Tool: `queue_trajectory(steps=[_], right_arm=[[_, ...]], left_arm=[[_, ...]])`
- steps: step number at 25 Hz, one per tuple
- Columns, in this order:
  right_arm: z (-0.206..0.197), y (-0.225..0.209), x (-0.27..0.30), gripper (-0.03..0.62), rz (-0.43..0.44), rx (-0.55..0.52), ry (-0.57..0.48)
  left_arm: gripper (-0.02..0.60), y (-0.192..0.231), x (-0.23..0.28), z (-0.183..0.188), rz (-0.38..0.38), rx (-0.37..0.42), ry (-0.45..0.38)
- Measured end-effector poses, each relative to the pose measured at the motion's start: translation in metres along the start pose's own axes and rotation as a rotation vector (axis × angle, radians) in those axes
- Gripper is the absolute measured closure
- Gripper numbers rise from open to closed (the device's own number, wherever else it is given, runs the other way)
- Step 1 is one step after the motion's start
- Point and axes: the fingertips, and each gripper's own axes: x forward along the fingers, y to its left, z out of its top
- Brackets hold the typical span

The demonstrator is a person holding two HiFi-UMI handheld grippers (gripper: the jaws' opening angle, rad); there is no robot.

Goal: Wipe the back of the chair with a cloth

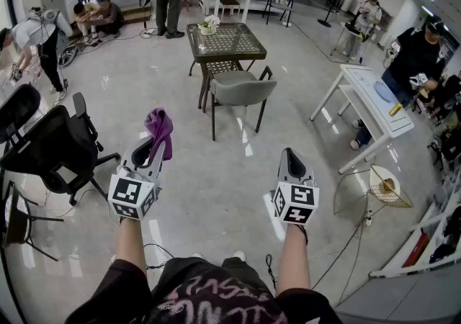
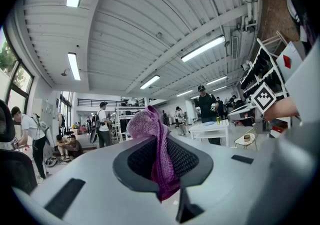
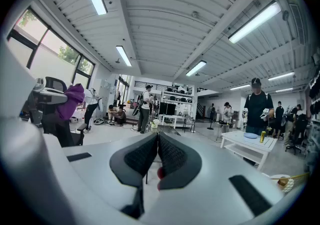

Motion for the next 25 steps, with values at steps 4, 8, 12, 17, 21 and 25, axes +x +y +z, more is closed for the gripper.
queue_trajectory(steps=[4, 8, 12, 17, 21, 25], right_arm=[[0.000, 0.001, -0.003, 0.568, -0.003, -0.002, 0.002], [0.000, 0.004, -0.004, 0.568, -0.011, -0.004, -0.013], [-0.003, 0.008, -0.004, 0.568, -0.005, -0.008, -0.001], [-0.004, 0.014, -0.005, 0.566, 0.034, -0.025, 0.000], [-0.015, 0.013, -0.003, 0.566, 0.042, -0.015, 0.033], [-0.022, 0.006, 0.012, 0.566, 0.040, -0.004, 0.039]], left_arm=[[0.511, -0.001, -0.003, -0.001, -0.002, -0.008, 0.005], [0.511, 0.000, -0.008, -0.003, 0.003, 0.015, 0.006], [0.511, 0.003, -0.011, -0.005, 0.001, -0.011, -0.003], [0.511, 0.007, -0.006, -0.013, -0.001, -0.014, 0.003], [0.511, 0.000, 0.000, -0.020, -0.024, -0.031, 0.023], [0.511, 0.002, 0.014, -0.029, -0.024, -0.040, 0.032]])
